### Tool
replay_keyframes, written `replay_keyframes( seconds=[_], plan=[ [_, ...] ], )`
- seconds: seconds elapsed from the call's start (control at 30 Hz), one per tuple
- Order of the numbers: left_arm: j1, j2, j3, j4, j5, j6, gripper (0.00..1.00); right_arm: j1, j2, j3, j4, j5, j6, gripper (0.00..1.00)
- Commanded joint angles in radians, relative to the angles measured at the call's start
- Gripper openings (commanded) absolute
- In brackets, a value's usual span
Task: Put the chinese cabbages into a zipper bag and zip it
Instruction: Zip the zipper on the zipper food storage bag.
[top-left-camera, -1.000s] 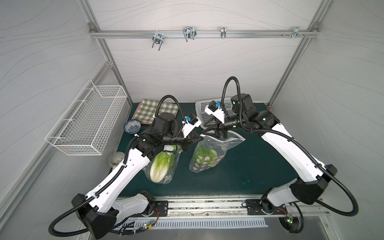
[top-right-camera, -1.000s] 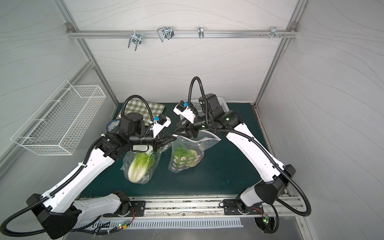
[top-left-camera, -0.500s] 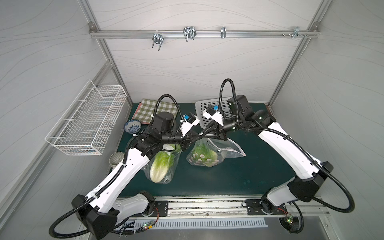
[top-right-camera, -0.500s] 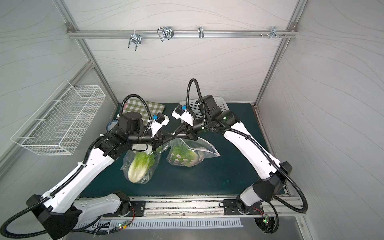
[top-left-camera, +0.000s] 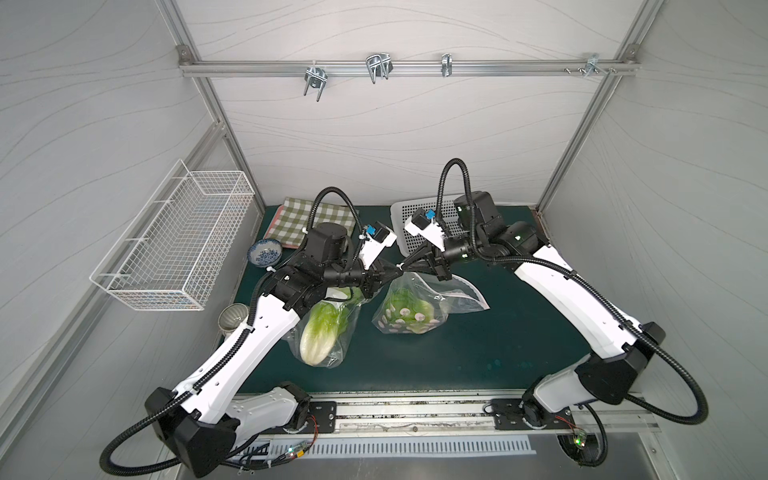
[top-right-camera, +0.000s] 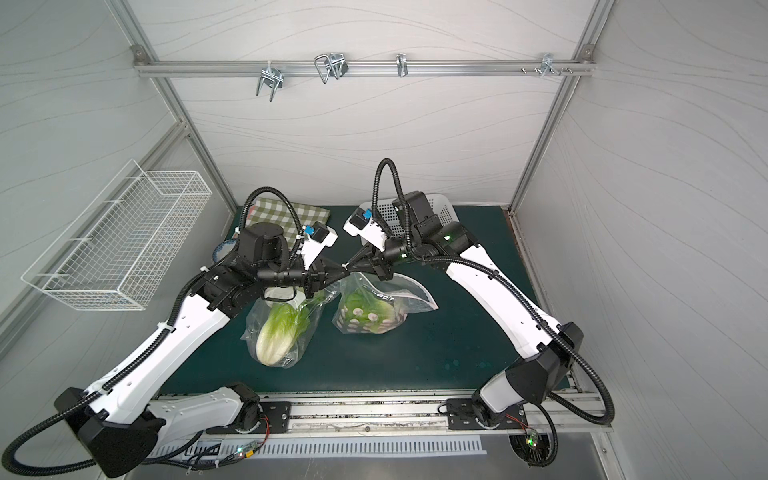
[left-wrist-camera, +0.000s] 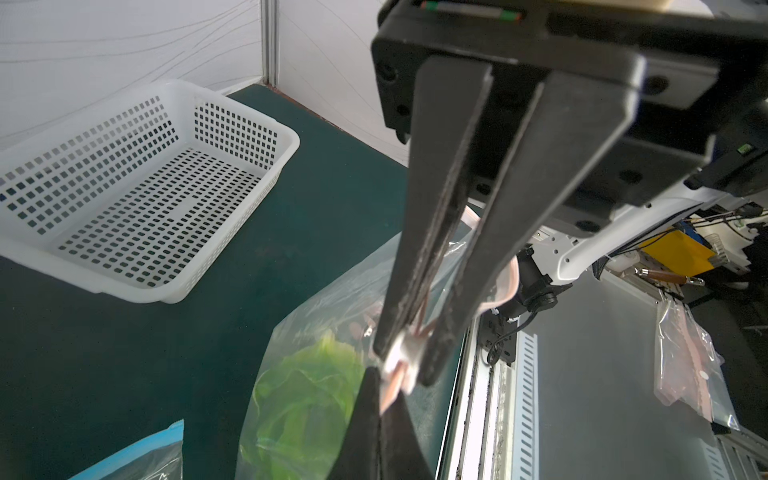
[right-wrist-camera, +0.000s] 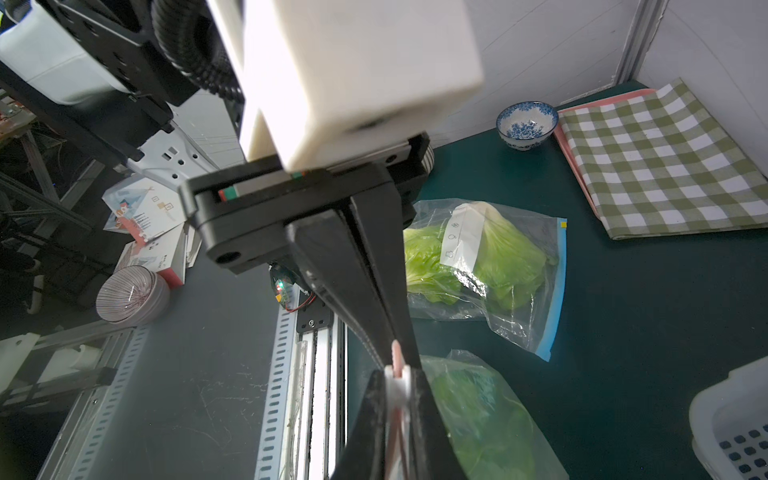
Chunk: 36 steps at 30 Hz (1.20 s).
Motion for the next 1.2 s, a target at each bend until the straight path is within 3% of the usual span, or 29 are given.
replay_keyframes(
  seconds=[0.0, 0.47, 0.93, 1.17],
  plan=[
    [0.016, -0.001, 0.024, 0.111, -0.012, -0.069, 0.00, 0.008, -0.035, -0.022, 0.001, 0.034, -0.009, 0.06],
    [0.107, -0.062, -0.005, 0.094, -0.140, -0.171, 0.00, -0.004, -0.121, -0.044, -0.099, 0.158, -0.023, 0.00],
    [0.206, -0.078, -0.083, 0.075, -0.477, -0.223, 0.00, -0.231, -0.268, -0.249, -0.163, 0.345, 0.116, 0.00],
    [0.207, -0.054, -0.092, 0.091, -0.433, -0.241, 0.00, -0.264, -0.252, -0.236, -0.110, 0.283, 0.165, 0.00]
  ],
)
